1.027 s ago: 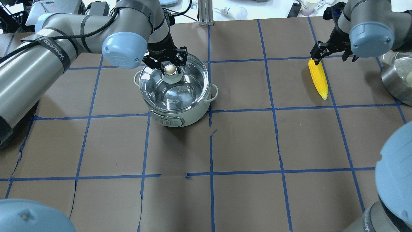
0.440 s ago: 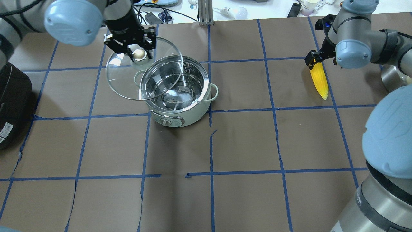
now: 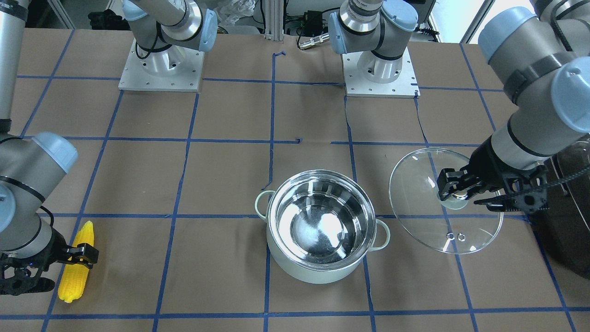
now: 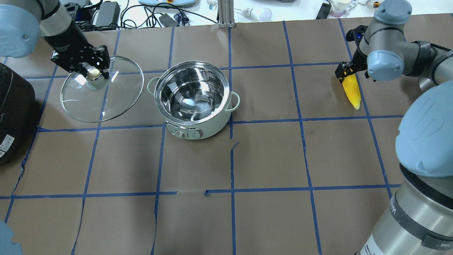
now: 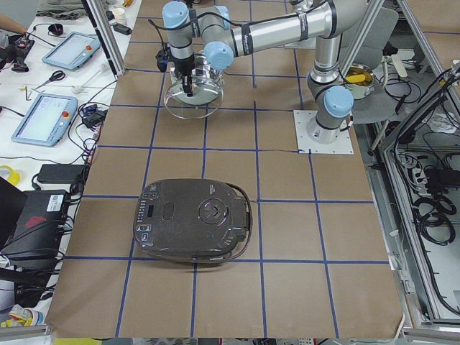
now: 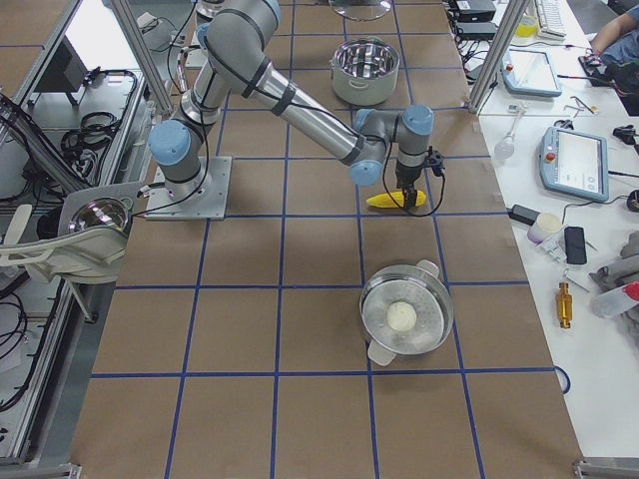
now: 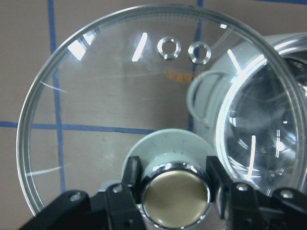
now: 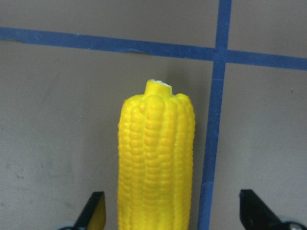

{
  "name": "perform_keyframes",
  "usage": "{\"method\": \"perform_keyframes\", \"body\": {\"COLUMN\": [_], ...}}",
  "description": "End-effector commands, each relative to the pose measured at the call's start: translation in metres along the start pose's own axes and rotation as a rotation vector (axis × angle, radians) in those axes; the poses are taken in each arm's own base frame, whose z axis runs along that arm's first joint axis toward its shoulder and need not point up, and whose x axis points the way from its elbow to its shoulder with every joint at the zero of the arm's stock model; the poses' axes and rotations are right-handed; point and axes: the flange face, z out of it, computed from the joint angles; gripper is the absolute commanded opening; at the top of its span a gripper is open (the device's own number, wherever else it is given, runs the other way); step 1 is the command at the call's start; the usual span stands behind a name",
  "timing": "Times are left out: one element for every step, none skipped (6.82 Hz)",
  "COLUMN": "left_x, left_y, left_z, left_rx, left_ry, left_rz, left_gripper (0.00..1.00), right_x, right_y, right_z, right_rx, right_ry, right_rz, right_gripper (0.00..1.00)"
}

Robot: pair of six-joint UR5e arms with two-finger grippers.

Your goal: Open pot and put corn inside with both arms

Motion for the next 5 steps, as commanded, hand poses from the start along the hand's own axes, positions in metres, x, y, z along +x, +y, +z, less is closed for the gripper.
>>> {"method": "perform_keyframes", "body": {"left_x": [-0.087, -0.097, -0.096, -0.097, -0.097], "left_y": [0.007, 0.015, 0.019, 0.016, 0.015], "left_z": [0.064, 0.106, 0.131, 0.142, 0.154], "left_rx": [0.006, 0.047, 0.057, 0.041, 0.022], "left_ry": [0.029, 0.01, 0.005, 0.009, 0.023], "left_rz": [0.062, 0.081, 0.092, 0.069, 0.008], "left_gripper": [0.0, 0.0, 0.0, 0.0, 0.0], "right_x": [0.004, 0.004, 0.001, 0.003, 0.004], "right_y": [0.002, 0.002, 0.0, -0.003, -0.006], "right_z": [0.014, 0.014, 0.014, 0.007, -0.006], "right_rx": [-0.02, -0.019, -0.007, 0.003, 0.024], "right_ry": [-0.009, -0.011, -0.042, -0.039, -0.036], "right_rz": [0.015, 0.022, 0.024, 0.027, 0.04], "right_gripper": [0.7, 0.32, 0.08, 0.0, 0.0]}}
